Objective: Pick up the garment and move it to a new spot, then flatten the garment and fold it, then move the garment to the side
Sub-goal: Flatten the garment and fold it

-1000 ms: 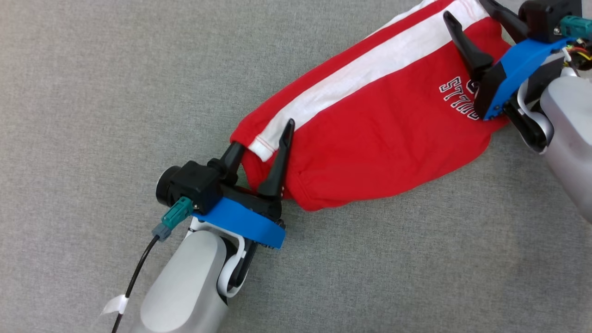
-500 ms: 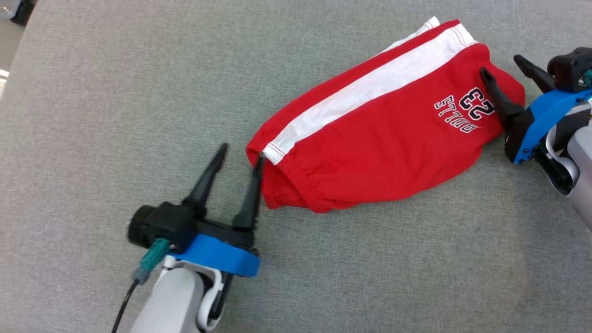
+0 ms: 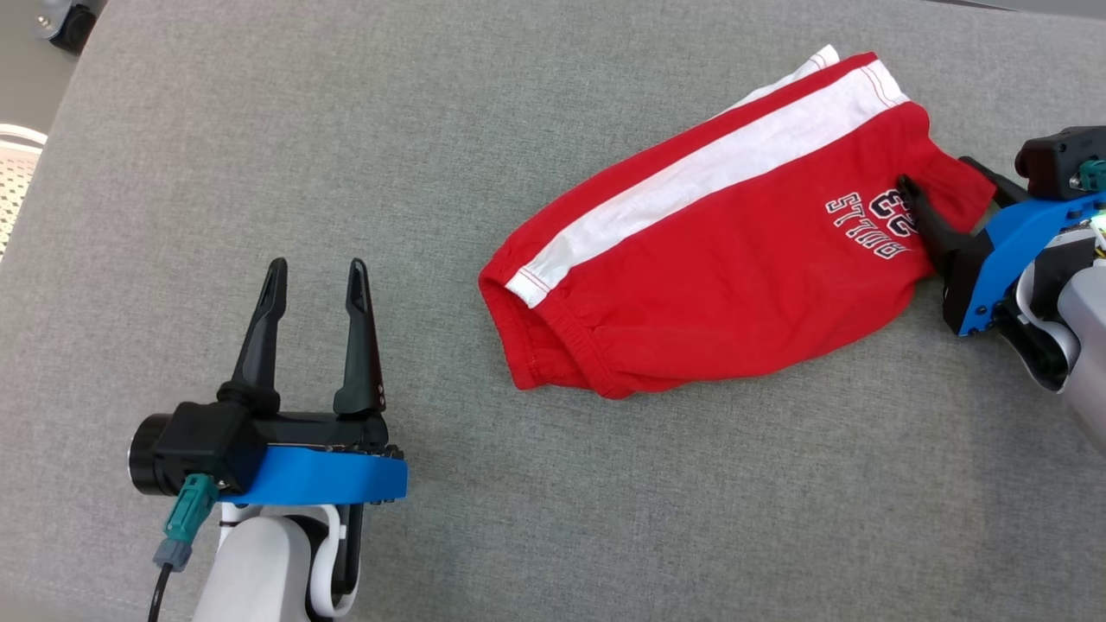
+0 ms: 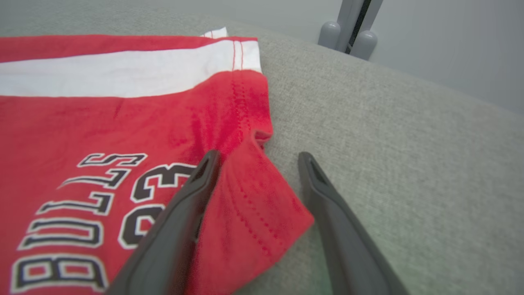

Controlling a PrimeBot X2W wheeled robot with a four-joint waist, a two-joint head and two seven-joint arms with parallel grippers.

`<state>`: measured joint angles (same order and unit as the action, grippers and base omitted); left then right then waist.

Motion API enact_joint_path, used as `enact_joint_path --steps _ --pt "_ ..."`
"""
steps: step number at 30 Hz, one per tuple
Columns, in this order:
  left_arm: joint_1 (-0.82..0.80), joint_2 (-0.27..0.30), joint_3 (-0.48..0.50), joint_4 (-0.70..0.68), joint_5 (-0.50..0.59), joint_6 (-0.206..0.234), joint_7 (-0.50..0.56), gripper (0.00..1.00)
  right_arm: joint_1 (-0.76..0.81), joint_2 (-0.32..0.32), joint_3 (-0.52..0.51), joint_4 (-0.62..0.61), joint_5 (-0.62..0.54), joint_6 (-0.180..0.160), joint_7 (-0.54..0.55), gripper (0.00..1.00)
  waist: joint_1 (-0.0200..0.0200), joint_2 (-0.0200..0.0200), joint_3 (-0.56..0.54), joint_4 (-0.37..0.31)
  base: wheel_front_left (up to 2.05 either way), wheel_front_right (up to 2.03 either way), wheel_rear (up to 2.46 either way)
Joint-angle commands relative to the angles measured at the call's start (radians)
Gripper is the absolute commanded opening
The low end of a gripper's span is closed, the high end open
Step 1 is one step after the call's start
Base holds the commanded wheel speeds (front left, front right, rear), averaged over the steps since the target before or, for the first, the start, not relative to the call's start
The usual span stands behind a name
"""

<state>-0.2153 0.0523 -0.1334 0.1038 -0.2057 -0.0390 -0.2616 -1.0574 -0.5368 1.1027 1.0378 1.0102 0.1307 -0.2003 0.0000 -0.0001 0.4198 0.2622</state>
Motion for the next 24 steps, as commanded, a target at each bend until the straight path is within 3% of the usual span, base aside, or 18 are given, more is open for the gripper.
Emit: enact_joint_path --steps 1,4,5,6,7,17,24 --pt "0.004 -0.002 0.002 -0.007 -0.012 0.007 -0.005 1.0 0.004 -0.003 0.011 0.002 0.015 0.0 0.021 1.0 0.0 0.0001 0.001 0.004 0.0 0.0 0.0" --pt "0.003 -0.002 -0.009 -0.011 -0.021 0.019 -0.005 1.0 0.009 -0.004 0.033 -0.017 0.04 0.0 0.06 1.0 0.0 0.0001 0.0 0.01 0.0 0.0 0.0" --pt "0.003 -0.002 -0.011 -0.009 -0.024 0.023 -0.005 1.0 0.009 -0.005 0.04 -0.025 0.049 0.0 0.067 0.5 0.0 0.0001 0.0 0.011 0.0 0.0 0.0" --pt "0.002 -0.002 -0.013 -0.008 -0.026 0.027 -0.005 1.0 0.007 -0.006 0.045 -0.036 0.056 0.001 0.065 0.29 0.0 0.0001 -0.001 0.012 0.0 0.0 0.0" --pt "0.001 -0.002 -0.014 -0.007 -0.028 0.03 -0.005 1.0 0.005 -0.008 0.048 -0.043 0.063 0.001 0.061 0.0 0.0 0.0001 -0.001 0.012 0.0 0.0 0.0" --pt "-0.002 -0.002 -0.016 0.0 -0.008 0.031 -0.005 1.0 0.029 -0.016 0.047 -0.084 0.16 0.0 0.002 0.0 0.0 0.0001 -0.033 -0.016 0.0 0.0 0.0" --pt "0.022 -0.002 0.017 0.01 0.018 0.023 -0.005 1.0 0.117 -0.045 0.031 -0.166 0.207 0.0 -0.059 0.0 0.0 0.0001 -0.094 -0.078 0.0 0.0 0.0"
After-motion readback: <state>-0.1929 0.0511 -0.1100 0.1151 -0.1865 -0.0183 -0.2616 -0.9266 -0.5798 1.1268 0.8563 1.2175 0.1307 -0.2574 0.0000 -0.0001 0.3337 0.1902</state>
